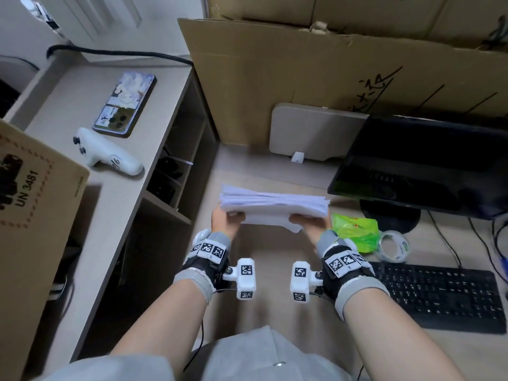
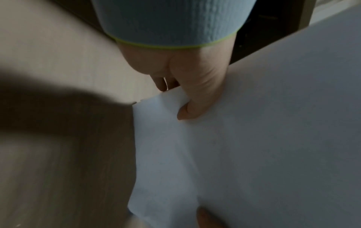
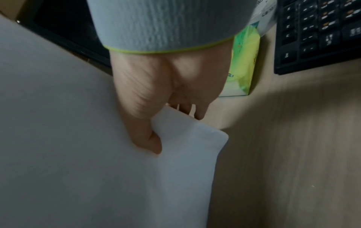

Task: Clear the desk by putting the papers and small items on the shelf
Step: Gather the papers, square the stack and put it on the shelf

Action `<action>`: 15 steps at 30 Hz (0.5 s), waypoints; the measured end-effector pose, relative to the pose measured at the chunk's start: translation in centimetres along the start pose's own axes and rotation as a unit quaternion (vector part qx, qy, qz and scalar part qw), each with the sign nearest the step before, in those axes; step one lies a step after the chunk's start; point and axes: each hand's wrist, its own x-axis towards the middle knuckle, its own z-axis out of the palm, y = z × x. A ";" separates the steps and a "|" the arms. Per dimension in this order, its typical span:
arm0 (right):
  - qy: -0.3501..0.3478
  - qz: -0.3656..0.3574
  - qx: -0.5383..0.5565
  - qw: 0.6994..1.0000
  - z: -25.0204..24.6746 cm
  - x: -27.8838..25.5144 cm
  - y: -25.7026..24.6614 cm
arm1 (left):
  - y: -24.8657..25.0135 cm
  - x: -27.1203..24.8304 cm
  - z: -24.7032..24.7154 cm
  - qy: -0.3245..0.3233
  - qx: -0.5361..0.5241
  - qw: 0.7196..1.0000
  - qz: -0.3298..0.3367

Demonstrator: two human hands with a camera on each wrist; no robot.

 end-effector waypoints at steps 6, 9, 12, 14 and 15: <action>-0.006 0.017 -0.055 0.998 0.0 0.3 0.6 | -0.7 -0.5 0.2 -0.008 0.010 1.000 0.007; 0.013 0.011 -0.033 0.999 -0.2 0.1 0.4 | -1.0 -0.5 0.0 -0.014 0.028 1.000 -0.003; 0.005 0.030 -0.039 0.999 -0.6 -0.4 0.9 | -1.8 -0.8 0.1 -0.032 0.085 0.996 -0.017; 0.000 0.031 -0.048 0.998 -0.7 -0.6 1.6 | -2.3 -1.1 0.1 -0.043 0.106 0.993 -0.027; -0.008 0.021 -0.055 0.998 -0.8 -0.7 1.7 | -2.2 -1.4 0.1 -0.046 0.111 0.992 -0.023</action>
